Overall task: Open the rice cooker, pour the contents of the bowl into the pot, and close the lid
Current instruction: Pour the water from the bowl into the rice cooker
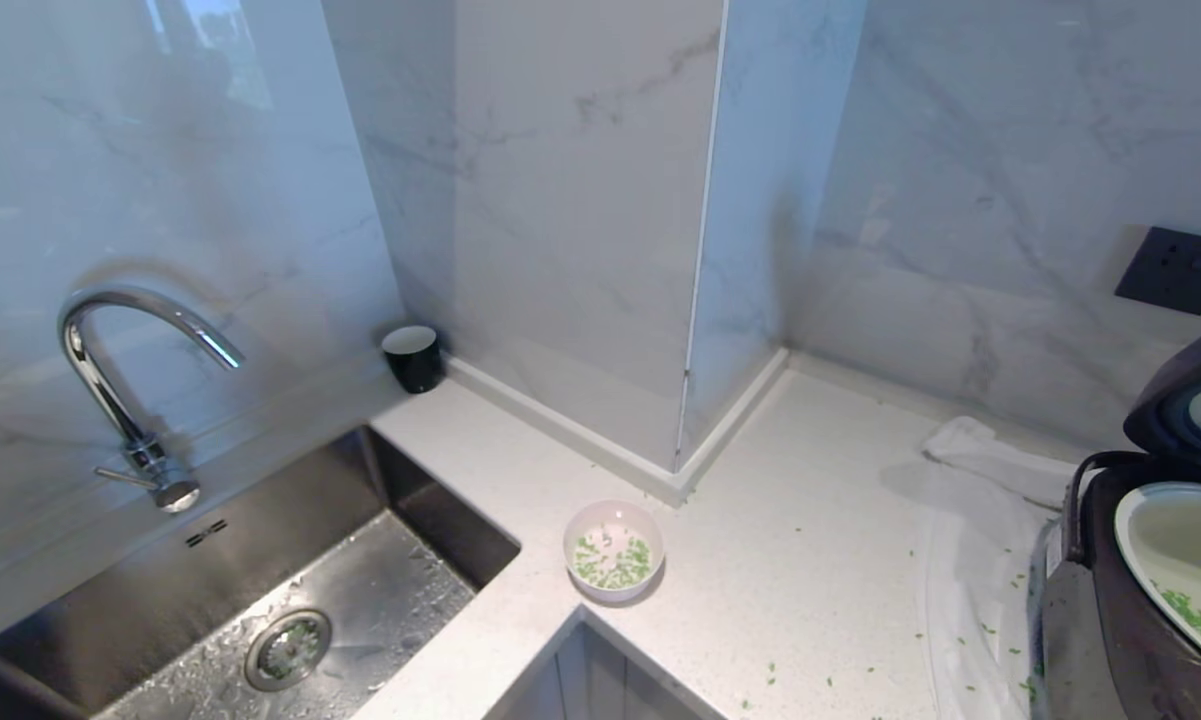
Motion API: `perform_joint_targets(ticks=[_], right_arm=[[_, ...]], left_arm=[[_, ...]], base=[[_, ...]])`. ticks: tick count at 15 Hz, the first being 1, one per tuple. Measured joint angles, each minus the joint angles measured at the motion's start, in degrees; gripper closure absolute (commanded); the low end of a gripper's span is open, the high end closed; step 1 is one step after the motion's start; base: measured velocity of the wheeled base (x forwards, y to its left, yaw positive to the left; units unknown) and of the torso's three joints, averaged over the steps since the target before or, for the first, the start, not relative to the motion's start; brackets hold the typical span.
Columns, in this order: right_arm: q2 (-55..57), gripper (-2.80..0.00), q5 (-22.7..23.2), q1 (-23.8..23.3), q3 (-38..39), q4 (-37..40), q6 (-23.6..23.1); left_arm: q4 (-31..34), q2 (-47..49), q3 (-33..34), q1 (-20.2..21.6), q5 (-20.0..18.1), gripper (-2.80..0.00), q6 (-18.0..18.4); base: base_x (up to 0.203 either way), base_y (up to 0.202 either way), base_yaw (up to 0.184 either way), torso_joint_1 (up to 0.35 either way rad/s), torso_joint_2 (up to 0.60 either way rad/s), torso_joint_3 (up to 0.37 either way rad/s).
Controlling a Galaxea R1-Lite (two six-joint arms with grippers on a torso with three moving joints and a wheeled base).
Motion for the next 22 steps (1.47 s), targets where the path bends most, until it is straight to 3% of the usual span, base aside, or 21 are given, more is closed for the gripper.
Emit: perform_joint_targets(ticks=[11, 17, 22], right_arm=[[0.0, 0.0, 0.0, 0.0, 0.0, 0.0, -0.01], [0.0, 0.0, 0.0, 0.0, 0.0, 0.01, 0.11], [0.0, 0.0, -0.01, 0.0, 0.0, 0.0, -0.04]], left_arm=[[1.79, 0.0, -0.41, 0.06, -0.3, 0.0, -1.24], [1.81, 0.0, -0.38, 0.06, -0.5, 0.0, -0.92], [1.86, 0.01, -0.38, 0.06, -0.48, 0.0, -0.97]], base=[[0.0, 0.0, 0.0, 0.0, 0.0, 0.0], [-0.171, 0.0, -0.001, 0.006, 0.0, 0.002], [-0.019, 0.0, 0.0, -0.002, 0.0, 0.001]])
